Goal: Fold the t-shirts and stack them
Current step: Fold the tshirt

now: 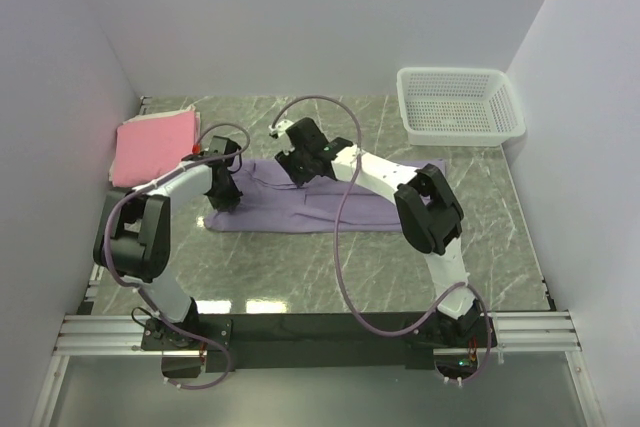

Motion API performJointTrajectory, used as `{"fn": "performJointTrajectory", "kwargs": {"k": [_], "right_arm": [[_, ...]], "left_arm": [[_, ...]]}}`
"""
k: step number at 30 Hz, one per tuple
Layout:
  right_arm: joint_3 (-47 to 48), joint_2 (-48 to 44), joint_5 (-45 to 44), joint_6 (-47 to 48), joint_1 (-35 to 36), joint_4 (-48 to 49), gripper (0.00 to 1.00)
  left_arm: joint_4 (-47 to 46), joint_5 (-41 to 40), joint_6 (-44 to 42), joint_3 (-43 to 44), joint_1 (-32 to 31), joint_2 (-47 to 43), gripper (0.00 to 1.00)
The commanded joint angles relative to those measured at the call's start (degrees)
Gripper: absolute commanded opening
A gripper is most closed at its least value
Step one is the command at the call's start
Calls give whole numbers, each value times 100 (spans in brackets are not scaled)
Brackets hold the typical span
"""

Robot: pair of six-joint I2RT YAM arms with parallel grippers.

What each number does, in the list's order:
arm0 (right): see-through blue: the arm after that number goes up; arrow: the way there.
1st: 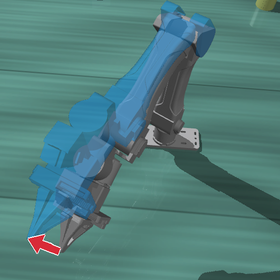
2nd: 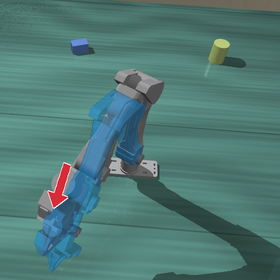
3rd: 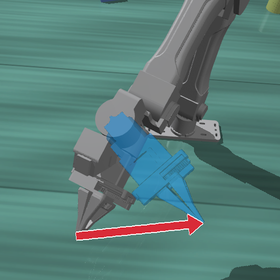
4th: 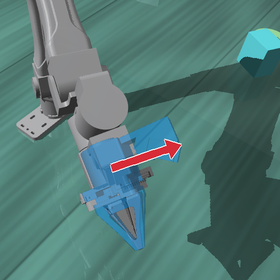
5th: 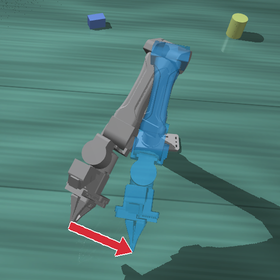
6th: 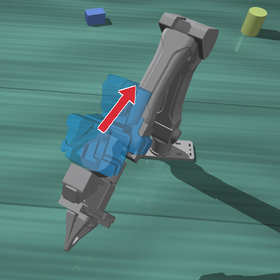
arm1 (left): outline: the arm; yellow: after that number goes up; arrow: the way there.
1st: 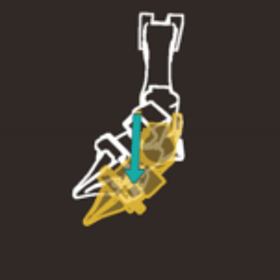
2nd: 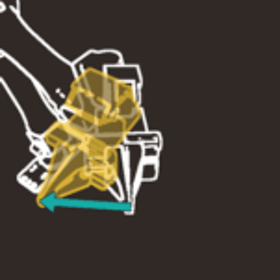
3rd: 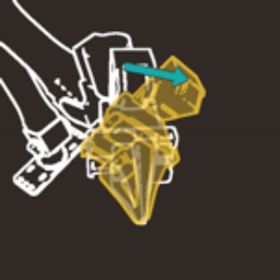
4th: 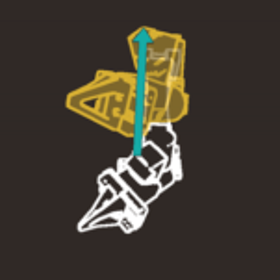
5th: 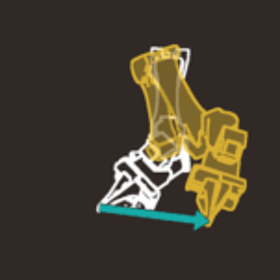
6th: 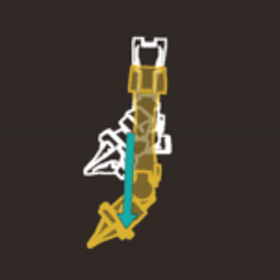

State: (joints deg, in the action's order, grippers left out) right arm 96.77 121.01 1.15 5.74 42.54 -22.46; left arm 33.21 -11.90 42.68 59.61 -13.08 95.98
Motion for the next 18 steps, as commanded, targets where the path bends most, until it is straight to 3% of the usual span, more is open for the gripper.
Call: {"fn": "performJointTrajectory", "kwargs": {"k": [1, 10, 13, 18], "right_arm": [[175, 80, 87, 454, 70, -92, 48], [307, 485, -18, 648, 79, -294, 46], [220, 485, -106, 578, 61, -180, 40], [281, 485, -54, 306, -114, -154, 17]], "left_arm": [[-113, -40, -66, -55, 51, 78, 22], [-201, 4, -40, -266, 86, 192, 20], [-219, 4, -49, -292, 86, 219, 20], [-245, -14, -75, -363, 86, 210, 19]]}}
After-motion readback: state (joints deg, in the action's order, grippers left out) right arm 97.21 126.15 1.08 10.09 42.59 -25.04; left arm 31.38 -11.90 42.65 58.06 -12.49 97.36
